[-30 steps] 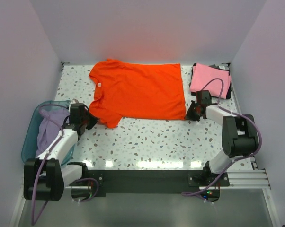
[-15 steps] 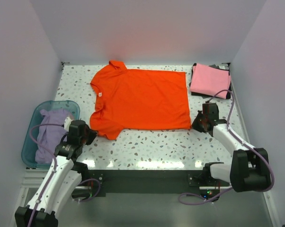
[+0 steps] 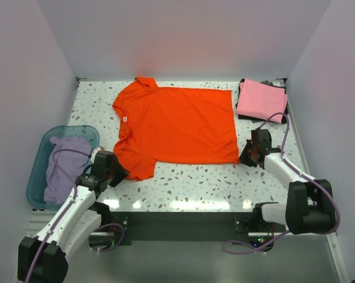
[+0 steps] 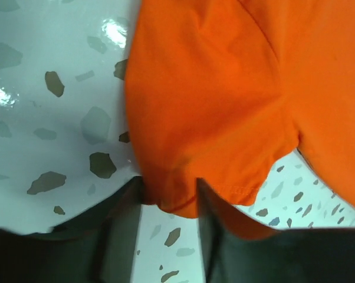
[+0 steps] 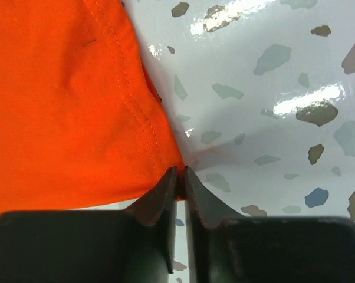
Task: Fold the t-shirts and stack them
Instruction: Flatten the tshirt out
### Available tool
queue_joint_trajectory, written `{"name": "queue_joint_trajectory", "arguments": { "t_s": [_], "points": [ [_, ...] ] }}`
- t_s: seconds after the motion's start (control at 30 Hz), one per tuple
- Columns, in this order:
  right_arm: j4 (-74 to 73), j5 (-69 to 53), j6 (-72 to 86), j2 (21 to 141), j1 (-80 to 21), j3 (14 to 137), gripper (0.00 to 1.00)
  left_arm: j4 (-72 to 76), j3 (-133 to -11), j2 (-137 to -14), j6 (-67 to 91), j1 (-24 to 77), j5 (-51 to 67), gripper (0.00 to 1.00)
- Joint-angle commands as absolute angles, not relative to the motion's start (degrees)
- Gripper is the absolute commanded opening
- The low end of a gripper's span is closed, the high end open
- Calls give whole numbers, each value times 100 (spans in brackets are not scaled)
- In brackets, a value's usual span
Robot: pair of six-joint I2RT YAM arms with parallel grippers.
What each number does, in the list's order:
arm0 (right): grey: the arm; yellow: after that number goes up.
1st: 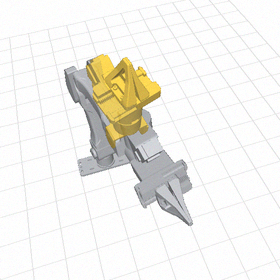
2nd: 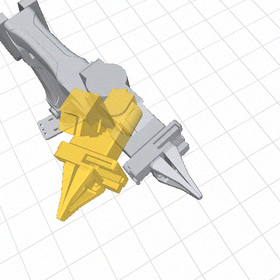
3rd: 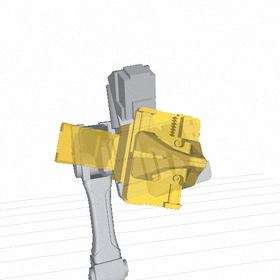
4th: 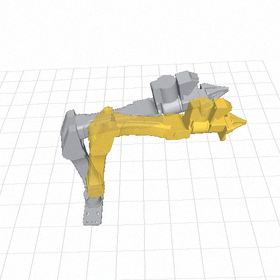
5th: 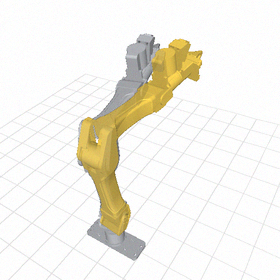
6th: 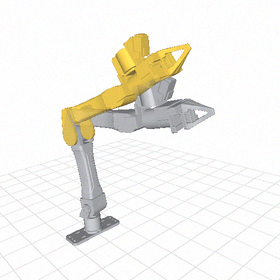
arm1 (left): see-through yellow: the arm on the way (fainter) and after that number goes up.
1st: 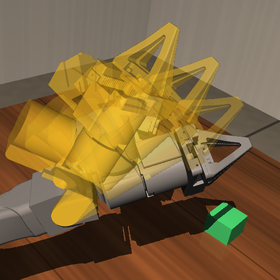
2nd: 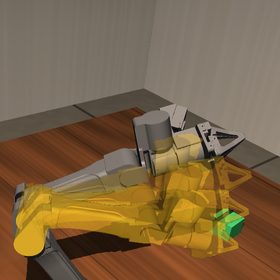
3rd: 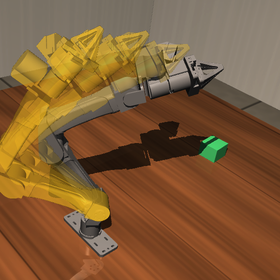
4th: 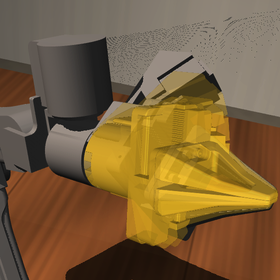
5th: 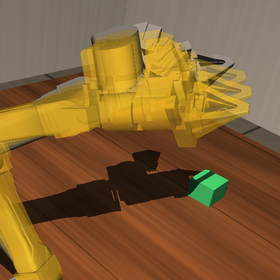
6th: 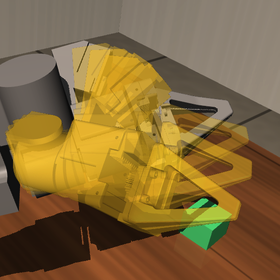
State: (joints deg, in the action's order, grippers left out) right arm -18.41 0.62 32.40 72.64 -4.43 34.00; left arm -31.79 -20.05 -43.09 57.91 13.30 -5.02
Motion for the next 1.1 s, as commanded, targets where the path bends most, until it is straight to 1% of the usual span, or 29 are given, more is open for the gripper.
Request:
{"name": "queue_joint_trajectory", "arguments": {
  "t_s": [0.0, 0.03, 0.07, 0.1, 0.13, 0.17, 0.23, 0.27, 0.33, 0.37, 0.4, 0.43, 0.47, 0.5, 0.53, 0.57, 0.63, 0.7, 0.73, 0.77, 0.8, 0.87, 0.97, 1.07],
  "points": [
    [-1775, 167, 3077, 7181, -422, 3507, 24, -2778, -2337, -3913, 5178, 1415, -255, 51],
    [-1810, 167, 3050, 7146, -413, 3550, 42, -2847, -2573, -3850, 5151, 1415, -359, 56],
    [-1854, 202, 2989, 7059, -422, 3620, 50, -2987, -2888, -3858, 5046, 1406, -682, 61],
    [-1881, 176, 2980, 7058, -413, 3621, 50, -3040, -2892, -3858, 4975, 1415, -860, 62],
    [-1907, 124, 2962, 6936, -413, 3682, 52, -3085, -3248, -4067, 4922, 1406, -1035, 63],
    [-1977, 97, 2918, 6874, -457, 3735, 52, -3146, -3443, -4243, 4878, 1406, -1289, 61],
    [-2048, 166, 2909, 6716, -614, 3936, 53, -3024, -3978, -4884, 4817, 1415, -1441, 58],
    [-2091, 228, 2927, 6697, -911, 4016, 53, -2823, -4129, -5130, 4843, 1406, -1615, 52],
    [-2144, 473, 2988, 6767, -1334, 4287, 53, -2716, -4654, -5930, 4851, 1406, -1853, 47],
    [-2171, 553, 3075, 6811, -1780, 4376, 53, -2707, -4850, -6211, 4904, 1415, -2142, 41],
    [-2136, 606, 3120, 6890, -1993, 4447, 53, -2690, -5017, -6771, 4922, 1406, -2240, 38],
    [-2066, 633, 3172, 6960, -2187, 4526, 53, -2663, -5358, -7037, 4887, 1415, -2311, 35],
    [-1891, 624, 3260, 7144, -2554, 4561, 52, -2654, -5527, -7301, 4843, 1406, -2416, 30],
    [-1803, 615, 3296, 7250, -2749, 4596, 52, -2672, -5676, -7765, 4825, 1415, -2469, 28],
    [-1723, 633, 3339, 7355, -2942, 4675, 51, -2698, -5965, -7978, 4808, 1415, -2548, 27],
    [-1592, 694, 3409, 7626, -3345, 4737, 51, -2681, -6072, -8154, 4747, 1406, -2653, 27],
    [-1442, 782, 3463, 7900, -3760, 4938, 51, -2654, -6335, -8621, 4650, 1415, -2724, 27],
    [-1292, 887, 3550, 8374, -4305, 5105, 51, -2593, -6477, -9015, 4500, 1415, -2812, 32],
    [-1257, 922, 3568, 8533, -4481, 5315, 51, -2575, -6599, -9139, 4456, 1406, -2821, 37],
    [-1239, 1010, 3603, 8682, -4830, 5430, 51, -2506, -6644, -9358, 4369, 1415, -2830, 40],
    [-1248, 1063, 3612, 9014, -4999, 5545, 51, -2479, -6697, -9465, 4342, 1406, -2821, 42],
    [-1231, 1160, 3656, 9315, -5473, 5888, 51, -2261, -6803, -9623, 4185, 1415, -2725, 48],
    [-1283, 1274, 3700, 9825, -5931, 6301, 51, -2249, -6978, -9913, 4105, 1406, -2733, 50],
    [-1301, 1318, 3744, 10229, -6239, 6617, 51, -2364, -7206, -10238, 4087, 1406, -2882, 47]
  ]
}}
